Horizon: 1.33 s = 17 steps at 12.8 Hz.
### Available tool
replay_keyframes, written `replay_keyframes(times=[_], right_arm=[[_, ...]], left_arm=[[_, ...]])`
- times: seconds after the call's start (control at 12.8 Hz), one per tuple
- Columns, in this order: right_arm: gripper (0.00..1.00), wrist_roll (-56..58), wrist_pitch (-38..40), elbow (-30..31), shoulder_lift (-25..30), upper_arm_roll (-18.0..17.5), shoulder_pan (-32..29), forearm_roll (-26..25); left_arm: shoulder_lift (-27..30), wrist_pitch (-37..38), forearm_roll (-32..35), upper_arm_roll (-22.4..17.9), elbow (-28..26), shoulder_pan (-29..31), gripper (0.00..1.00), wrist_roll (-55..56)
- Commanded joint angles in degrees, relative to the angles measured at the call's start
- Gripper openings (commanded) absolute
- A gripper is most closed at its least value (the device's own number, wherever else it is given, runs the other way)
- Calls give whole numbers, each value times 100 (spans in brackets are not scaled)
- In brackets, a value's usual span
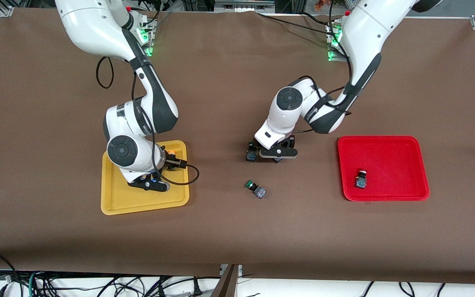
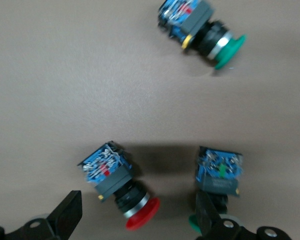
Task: Place red and yellow buttons in trays
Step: 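Place the orange button in the yellow tray while the left gripper grasps, then retract the right arm to rest while the left gripper carries the button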
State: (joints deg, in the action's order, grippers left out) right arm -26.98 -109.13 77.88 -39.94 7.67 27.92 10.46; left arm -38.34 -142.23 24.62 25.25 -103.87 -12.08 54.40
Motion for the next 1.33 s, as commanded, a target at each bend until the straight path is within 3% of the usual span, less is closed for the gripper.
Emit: replay_keyframes(times=[0.0,0.31,0.39,0.47,0.63,0.94,1.1,1.25], right_arm=[[99,61,260,8,320,24,-15,-88],[99,105,331,8,1004,163,-23,-229],[99,244,523,8,1180,173,-15,-229],[99,393,812,34,1373,173,-23,-229],[99,719,1252,235,1882,278,-32,-229],[100,1659,1246,1359,2991,813,-32,-308],[100,1687,1097,1615,3132,841,-32,-553],[100,1740,1043,1722,3177,841,-24,-633]], left_arm=[[-121,-15,716,-38,95,-101,100,1034],[-182,20,1124,-47,-99,-84,100,1793],[-200,20,1124,-38,-99,-84,46,1845],[-191,20,1124,-38,-90,-49,23,1863],[-183,38,1124,-47,-55,-40,5,1855],[18,606,1132,-55,102,-22,0,1689],[431,1606,1124,-38,278,126,0,770],[896,2347,1124,-20,341,643,2,-896]])
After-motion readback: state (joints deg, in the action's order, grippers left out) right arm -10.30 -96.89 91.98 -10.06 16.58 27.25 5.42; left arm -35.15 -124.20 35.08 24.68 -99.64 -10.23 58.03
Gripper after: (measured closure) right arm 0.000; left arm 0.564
